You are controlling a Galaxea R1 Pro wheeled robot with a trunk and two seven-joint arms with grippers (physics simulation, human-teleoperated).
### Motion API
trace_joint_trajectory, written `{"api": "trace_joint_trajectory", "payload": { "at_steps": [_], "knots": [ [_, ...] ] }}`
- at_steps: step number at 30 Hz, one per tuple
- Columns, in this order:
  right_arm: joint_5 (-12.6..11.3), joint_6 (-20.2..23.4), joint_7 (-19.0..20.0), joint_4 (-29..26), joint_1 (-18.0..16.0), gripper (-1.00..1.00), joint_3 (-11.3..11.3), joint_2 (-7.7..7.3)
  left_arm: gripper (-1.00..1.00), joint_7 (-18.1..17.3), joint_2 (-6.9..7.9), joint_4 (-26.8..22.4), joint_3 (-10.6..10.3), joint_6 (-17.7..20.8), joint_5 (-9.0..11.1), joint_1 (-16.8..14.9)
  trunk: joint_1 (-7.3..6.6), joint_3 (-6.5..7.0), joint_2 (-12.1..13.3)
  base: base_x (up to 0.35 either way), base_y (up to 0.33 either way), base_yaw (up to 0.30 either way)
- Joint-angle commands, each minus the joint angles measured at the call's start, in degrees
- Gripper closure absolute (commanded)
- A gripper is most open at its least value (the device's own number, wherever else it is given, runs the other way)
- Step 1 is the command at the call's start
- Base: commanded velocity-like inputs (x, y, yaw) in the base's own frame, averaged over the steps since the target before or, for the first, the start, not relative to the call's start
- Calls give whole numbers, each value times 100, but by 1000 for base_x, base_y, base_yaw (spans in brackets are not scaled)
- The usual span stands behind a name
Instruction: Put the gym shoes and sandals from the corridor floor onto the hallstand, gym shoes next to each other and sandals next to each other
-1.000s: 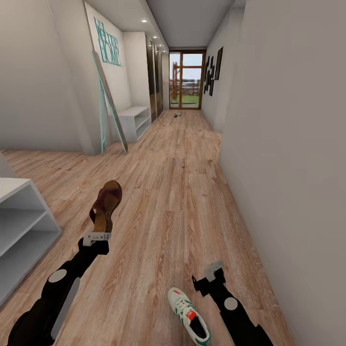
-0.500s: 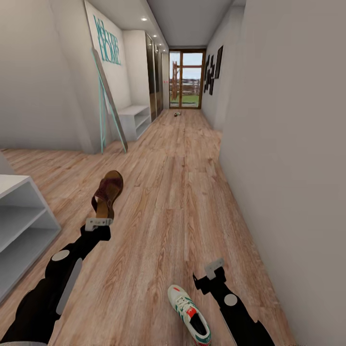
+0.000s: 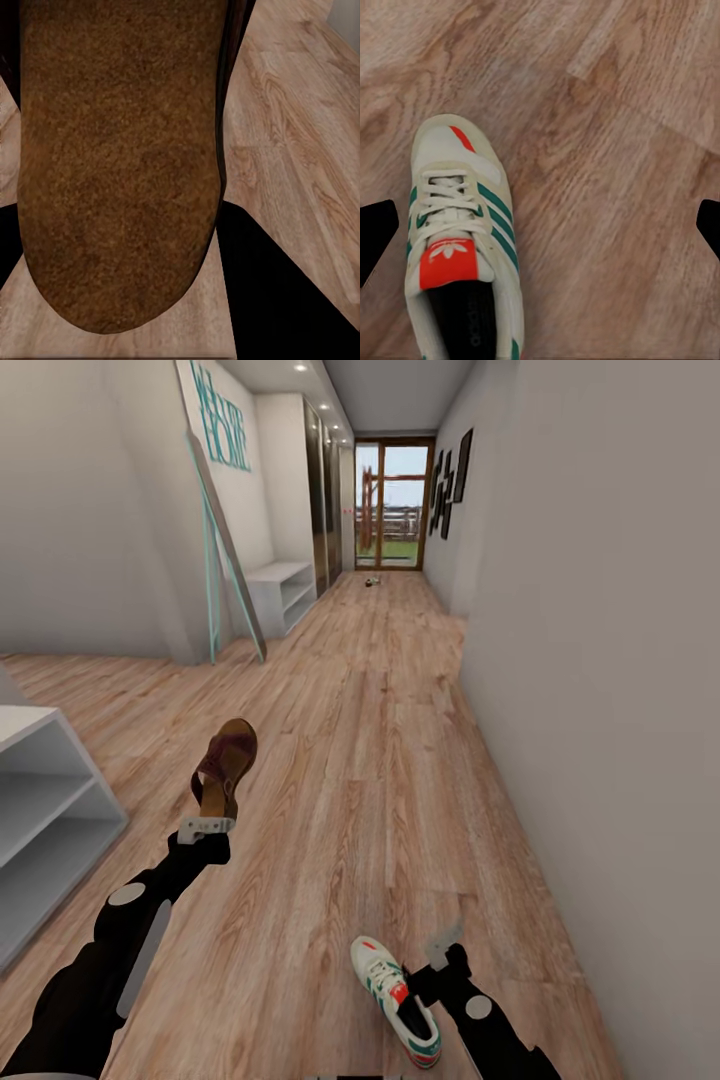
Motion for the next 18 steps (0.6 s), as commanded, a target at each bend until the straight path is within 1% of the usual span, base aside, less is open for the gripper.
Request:
{"api": "trace_joint_trajectory", "payload": {
  "at_steps": [1, 8, 16, 18],
  "knots": [
    [60, 34, 41, 1, 0, -100, 4, 8, 100, -28, -1, -3, 10, 44, 32, -3, -1, -9, -2, 0, 0, 50],
    [69, 33, 425, 114, 0, -100, 20, 13, 100, -28, 7, 3, 21, 44, 42, -7, -1, -16, -2, 0, 0, 12],
    [93, 52, 483, 195, 0, -100, 32, 23, 100, -28, -1, 12, 21, 44, 42, -7, -1, -17, -2, 0, 0, 14],
    [93, 45, 484, 212, 0, -100, 30, 21, 100, -28, -1, 12, 22, 44, 47, -7, 4, -68, -5, 0, 0, 66]
  ]
}}
